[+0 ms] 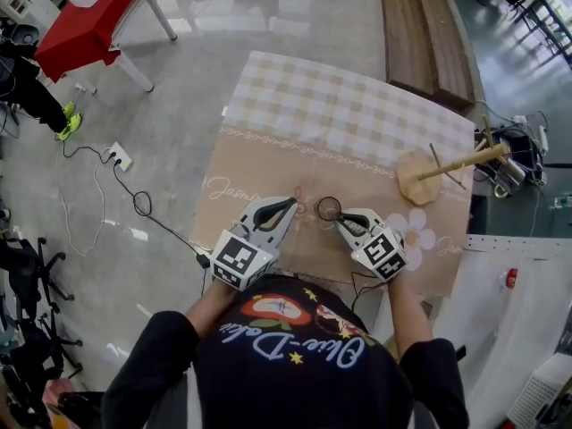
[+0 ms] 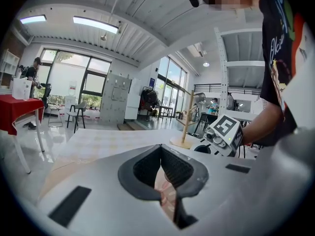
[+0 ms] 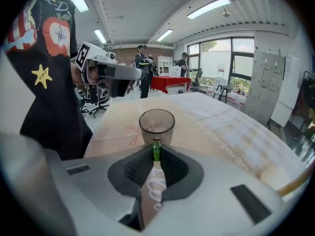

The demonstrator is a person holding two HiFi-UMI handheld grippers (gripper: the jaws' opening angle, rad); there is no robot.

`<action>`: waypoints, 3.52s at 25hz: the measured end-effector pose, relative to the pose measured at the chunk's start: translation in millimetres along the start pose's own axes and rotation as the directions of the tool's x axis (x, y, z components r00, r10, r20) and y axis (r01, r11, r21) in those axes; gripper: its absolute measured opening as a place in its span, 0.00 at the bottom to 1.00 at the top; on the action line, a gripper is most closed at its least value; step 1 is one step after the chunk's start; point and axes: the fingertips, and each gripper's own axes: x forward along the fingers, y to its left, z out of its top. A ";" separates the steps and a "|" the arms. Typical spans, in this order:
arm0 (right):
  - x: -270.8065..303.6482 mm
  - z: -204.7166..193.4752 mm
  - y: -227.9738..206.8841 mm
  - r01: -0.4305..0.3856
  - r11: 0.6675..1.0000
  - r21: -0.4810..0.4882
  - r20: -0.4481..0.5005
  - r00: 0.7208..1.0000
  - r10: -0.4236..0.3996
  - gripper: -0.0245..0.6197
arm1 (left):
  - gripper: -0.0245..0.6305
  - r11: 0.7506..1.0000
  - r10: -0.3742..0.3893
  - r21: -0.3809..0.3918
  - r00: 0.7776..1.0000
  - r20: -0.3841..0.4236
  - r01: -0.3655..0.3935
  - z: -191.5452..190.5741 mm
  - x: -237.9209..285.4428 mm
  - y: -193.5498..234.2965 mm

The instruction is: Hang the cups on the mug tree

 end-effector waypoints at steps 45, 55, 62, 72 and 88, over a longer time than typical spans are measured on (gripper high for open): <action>-112.3 20.8 -45.8 0.147 0.947 0.287 0.301 0.924 -0.234 0.11 | 0.05 0.967 -0.237 0.086 0.971 -0.034 0.239 20.7 92.3 -88.2; -126.8 15.4 -55.7 0.109 0.956 0.272 0.351 0.914 -0.204 0.11 | 0.05 0.977 -0.192 0.089 0.981 -0.023 0.193 25.0 107.7 -102.8; -138.1 10.3 -62.5 0.089 0.959 0.268 0.383 0.904 -0.191 0.11 | 0.05 0.983 -0.154 0.099 0.988 -0.023 0.155 23.1 115.3 -109.0; -142.9 10.5 -68.4 0.041 0.962 0.270 0.424 0.892 -0.157 0.11 | 0.05 0.989 -0.107 0.098 0.994 -0.037 0.110 19.3 121.3 -111.1; -135.9 27.0 -77.2 0.023 0.947 0.321 0.472 0.863 -0.181 0.11 | 0.05 0.986 -0.108 0.126 0.994 -0.022 0.110 34.3 124.5 -97.1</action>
